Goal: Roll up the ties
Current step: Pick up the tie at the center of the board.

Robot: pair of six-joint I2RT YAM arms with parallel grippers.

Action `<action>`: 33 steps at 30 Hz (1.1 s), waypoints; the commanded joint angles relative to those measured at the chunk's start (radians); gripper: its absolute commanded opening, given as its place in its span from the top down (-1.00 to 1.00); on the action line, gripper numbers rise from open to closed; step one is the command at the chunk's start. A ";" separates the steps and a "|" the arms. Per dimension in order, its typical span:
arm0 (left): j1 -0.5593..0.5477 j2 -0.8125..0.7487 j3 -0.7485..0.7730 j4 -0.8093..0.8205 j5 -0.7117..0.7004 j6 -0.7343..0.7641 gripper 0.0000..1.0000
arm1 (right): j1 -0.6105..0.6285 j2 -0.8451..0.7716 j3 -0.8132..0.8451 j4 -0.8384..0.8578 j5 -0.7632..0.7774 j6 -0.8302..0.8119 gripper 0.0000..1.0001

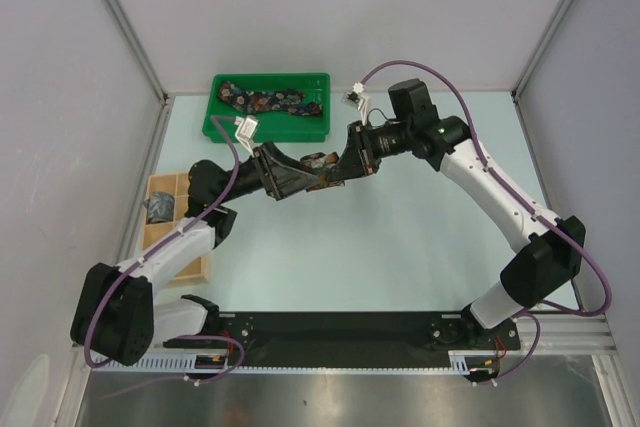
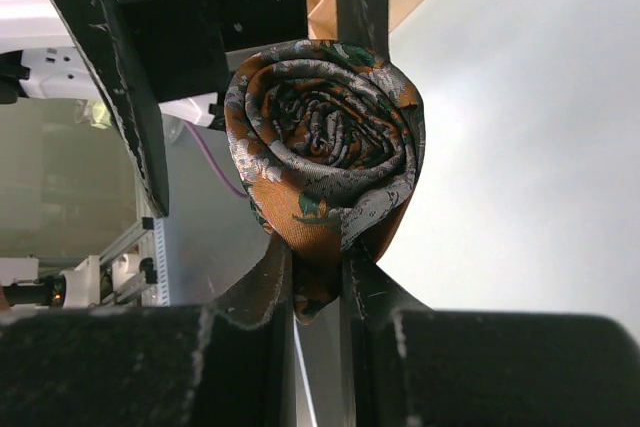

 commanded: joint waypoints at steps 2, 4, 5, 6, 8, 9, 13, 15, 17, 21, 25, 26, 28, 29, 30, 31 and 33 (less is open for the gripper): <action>-0.035 0.025 0.007 0.142 -0.016 -0.071 -0.98 | 0.016 -0.001 0.060 0.064 -0.038 0.042 1.00; -0.035 0.027 0.012 0.134 -0.027 -0.068 -0.93 | 0.017 -0.003 0.060 0.066 -0.041 0.045 1.00; -0.035 0.027 0.013 0.132 -0.030 -0.073 -0.90 | 0.017 -0.004 0.059 0.066 -0.042 0.045 1.00; -0.035 0.028 0.015 0.131 -0.036 -0.074 -0.84 | 0.019 -0.004 0.056 0.066 -0.044 0.048 1.00; -0.034 0.030 0.017 0.129 -0.052 -0.080 -0.76 | 0.022 -0.007 0.049 0.070 -0.046 0.051 1.00; -0.035 0.034 0.017 0.129 -0.056 -0.085 -0.69 | 0.022 -0.007 0.048 0.072 -0.047 0.053 1.00; -0.038 0.045 0.026 0.129 -0.064 -0.090 -0.51 | 0.025 -0.004 0.048 0.080 -0.047 0.060 1.00; -0.040 0.045 0.027 0.128 -0.067 -0.088 -0.47 | 0.026 -0.003 0.051 0.081 -0.052 0.063 1.00; -0.041 0.044 0.029 0.122 -0.070 -0.090 -0.43 | 0.029 -0.001 0.051 0.083 -0.053 0.063 1.00; -0.041 0.038 0.018 0.118 -0.079 -0.097 -0.26 | 0.034 -0.001 0.049 0.084 -0.056 0.065 0.99; -0.043 0.039 0.018 0.117 -0.087 -0.105 -0.16 | 0.040 0.000 0.048 0.089 -0.058 0.068 0.97; -0.043 0.039 0.013 0.115 -0.089 -0.108 -0.13 | 0.042 0.003 0.049 0.089 -0.061 0.068 0.95; -0.044 0.039 0.013 0.115 -0.089 -0.111 0.01 | 0.043 0.005 0.049 0.093 -0.061 0.070 0.92; -0.044 0.039 0.010 0.117 -0.087 -0.116 0.06 | 0.045 0.008 0.051 0.092 -0.062 0.071 0.91; -0.043 0.036 0.009 0.117 -0.087 -0.116 0.17 | 0.045 0.008 0.051 0.095 -0.064 0.071 0.85; -0.043 0.033 0.007 0.115 -0.087 -0.114 0.22 | 0.046 0.008 0.053 0.095 -0.065 0.071 0.81; -0.043 0.022 0.001 0.105 -0.087 -0.110 0.30 | 0.045 0.008 0.053 0.092 -0.065 0.068 0.72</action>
